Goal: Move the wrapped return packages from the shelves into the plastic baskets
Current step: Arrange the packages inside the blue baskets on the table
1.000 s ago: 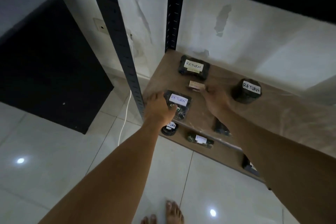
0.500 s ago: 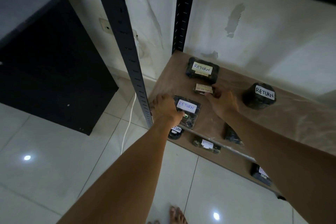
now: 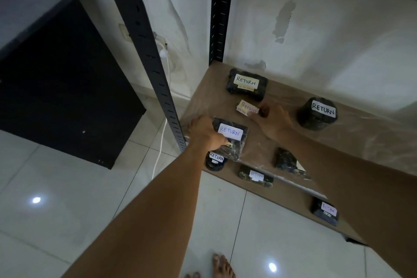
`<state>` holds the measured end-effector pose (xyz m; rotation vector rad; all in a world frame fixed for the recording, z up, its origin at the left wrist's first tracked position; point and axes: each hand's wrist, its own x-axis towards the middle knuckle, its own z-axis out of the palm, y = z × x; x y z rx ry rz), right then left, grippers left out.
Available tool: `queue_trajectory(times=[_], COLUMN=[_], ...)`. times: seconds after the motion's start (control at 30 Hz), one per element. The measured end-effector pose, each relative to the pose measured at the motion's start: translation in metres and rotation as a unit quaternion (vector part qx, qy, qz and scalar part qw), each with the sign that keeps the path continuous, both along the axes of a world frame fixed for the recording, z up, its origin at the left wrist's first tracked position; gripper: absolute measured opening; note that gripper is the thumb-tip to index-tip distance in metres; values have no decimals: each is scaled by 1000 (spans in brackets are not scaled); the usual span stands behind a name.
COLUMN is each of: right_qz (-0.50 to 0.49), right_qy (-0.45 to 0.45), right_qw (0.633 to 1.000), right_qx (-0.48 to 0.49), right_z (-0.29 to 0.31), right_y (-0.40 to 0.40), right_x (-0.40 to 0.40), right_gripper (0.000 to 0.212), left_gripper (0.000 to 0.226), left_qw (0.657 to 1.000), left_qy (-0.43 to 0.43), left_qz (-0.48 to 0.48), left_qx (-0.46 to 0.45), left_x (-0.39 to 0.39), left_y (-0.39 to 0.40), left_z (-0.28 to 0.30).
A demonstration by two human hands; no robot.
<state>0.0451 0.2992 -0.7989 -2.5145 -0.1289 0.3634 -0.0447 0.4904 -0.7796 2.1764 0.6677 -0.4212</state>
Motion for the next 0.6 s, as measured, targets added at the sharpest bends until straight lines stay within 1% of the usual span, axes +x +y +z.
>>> queue_trajectory(times=[0.13,0.2,0.33,0.43,0.5,0.6], right_qz=[-15,-3,12,-7,-38,-53], right_qy=[33,47,74,103,124,150], right_qw=[998,997,993,984,974,967], right_qx=[46,57,91,148,188,201], right_z=[13,25,64,100,132,162], right_y=[-8,-12,-24,-32,-41,-51], right_x=[-7,-14,-35,-56,-79,-111], right_gripper=[33,35,25,29,27,29], left_gripper=[41,39,40,36,32,29], left_qw=[995,991,979,975,975,972], left_qy=[-12,-23,-3,-10,-18,-20], left_qz=[-25,-40,-2,-4,-5,9], left_qx=[-93,-123,-203,-220,-223,-233], left_x=[-17,-28,-57,-83,-107,-142], left_y=[1,-1,-6,-11,-17,-25], left_z=[14,26,58,88,122,151])
